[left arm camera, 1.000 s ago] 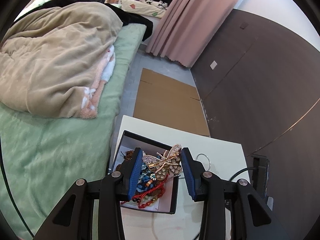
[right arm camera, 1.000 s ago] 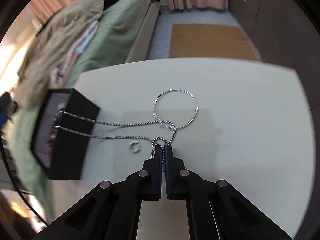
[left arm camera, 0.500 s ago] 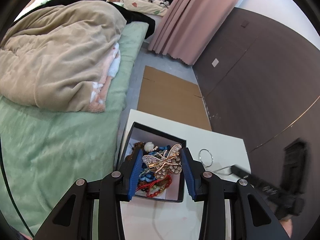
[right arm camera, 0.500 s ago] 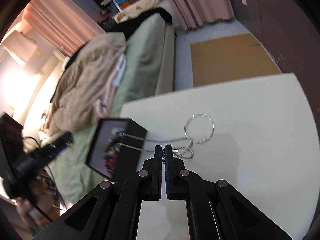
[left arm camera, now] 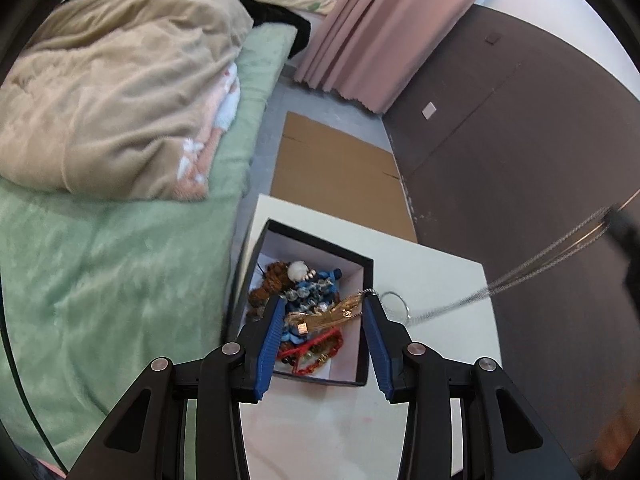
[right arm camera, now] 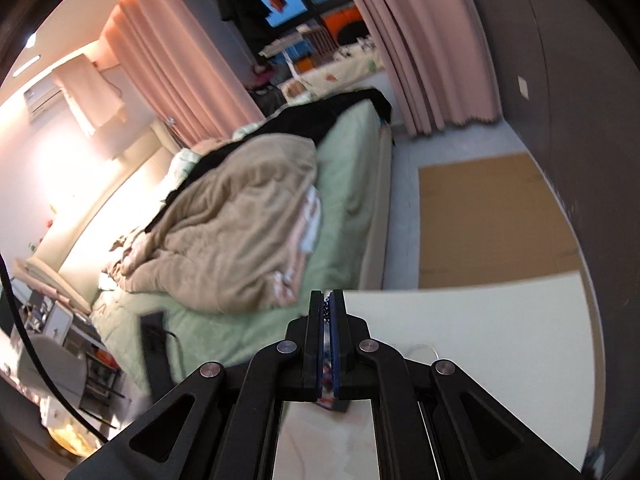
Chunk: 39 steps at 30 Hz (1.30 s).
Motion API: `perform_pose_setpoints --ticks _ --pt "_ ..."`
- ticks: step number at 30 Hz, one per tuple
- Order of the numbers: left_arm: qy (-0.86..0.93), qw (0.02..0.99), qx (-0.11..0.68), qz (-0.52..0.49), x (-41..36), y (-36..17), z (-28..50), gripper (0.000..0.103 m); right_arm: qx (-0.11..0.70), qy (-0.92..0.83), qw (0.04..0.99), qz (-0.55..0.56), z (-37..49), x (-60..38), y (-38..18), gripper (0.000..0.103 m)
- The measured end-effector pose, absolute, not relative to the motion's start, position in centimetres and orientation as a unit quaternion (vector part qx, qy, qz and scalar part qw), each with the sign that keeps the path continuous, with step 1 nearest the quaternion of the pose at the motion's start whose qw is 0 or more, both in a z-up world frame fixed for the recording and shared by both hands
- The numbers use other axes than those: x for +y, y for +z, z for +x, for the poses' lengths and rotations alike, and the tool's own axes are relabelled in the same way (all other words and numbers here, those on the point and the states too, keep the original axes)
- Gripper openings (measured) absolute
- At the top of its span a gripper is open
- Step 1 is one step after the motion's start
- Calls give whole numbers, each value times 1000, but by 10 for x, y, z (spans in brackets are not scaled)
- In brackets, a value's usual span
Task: Organize jewelry
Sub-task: 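Lift the silver chain with the right gripper and lower it into the box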
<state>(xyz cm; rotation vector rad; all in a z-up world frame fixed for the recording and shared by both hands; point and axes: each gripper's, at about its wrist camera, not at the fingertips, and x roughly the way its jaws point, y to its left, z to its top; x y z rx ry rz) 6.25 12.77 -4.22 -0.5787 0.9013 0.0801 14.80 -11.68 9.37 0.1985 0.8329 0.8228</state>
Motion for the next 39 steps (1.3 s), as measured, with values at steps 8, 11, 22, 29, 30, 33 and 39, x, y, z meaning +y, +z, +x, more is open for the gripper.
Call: perform_pose_setpoints --ticks 8,11,22,29,30,33,39 --pt "39 857 405 -317 148 -36 50 74 349 407 842 59 134 -79 154 4" --pt "47 855 400 -326 157 -34 46 74 345 405 846 47 136 -64 159 4" --pt "67 854 380 -349 189 -31 31 74 381 403 831 46 148 -35 115 4" --pt "69 853 374 -357 193 -30 27 74 430 399 808 58 157 -29 52 4" --pt "71 853 375 -356 194 -30 27 74 436 398 805 61 159 -29 43 4" --pt "72 853 375 -355 193 -30 26 74 451 397 797 67 163 -31 23 4" --pt "80 855 377 -347 189 -29 28 74 488 394 776 67 167 -29 -10 9"
